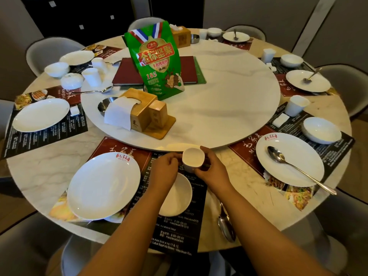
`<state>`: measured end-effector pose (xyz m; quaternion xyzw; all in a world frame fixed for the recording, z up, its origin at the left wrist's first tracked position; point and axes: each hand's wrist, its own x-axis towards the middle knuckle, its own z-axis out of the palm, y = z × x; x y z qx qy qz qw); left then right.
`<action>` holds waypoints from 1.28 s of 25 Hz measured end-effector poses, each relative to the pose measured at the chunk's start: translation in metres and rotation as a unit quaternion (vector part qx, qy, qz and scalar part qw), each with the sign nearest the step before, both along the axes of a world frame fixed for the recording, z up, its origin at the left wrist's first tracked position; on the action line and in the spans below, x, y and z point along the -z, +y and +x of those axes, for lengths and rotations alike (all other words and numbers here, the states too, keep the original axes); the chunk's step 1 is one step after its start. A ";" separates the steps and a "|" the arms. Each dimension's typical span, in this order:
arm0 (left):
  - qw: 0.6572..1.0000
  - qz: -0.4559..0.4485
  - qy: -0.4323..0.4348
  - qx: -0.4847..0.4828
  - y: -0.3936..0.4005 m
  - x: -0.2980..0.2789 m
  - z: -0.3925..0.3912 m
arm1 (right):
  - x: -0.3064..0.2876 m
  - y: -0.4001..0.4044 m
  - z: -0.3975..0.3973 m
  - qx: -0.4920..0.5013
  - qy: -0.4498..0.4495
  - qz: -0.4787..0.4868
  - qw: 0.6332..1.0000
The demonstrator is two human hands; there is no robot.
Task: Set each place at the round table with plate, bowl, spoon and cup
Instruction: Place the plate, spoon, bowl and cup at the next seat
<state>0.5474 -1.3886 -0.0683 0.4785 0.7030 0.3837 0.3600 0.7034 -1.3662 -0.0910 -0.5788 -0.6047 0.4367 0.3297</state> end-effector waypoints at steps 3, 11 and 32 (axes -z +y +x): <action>0.996 0.050 0.068 0.017 -0.011 -0.009 0.008 | -0.007 -0.010 0.008 -0.004 -0.029 -0.006 1.000; 0.944 0.154 0.193 0.218 -0.111 0.027 0.056 | -0.004 -0.112 0.058 0.144 -0.149 -0.043 0.977; 0.883 0.209 0.358 0.221 -0.172 -0.007 0.052 | -0.038 -0.202 0.065 0.190 0.051 -0.024 0.980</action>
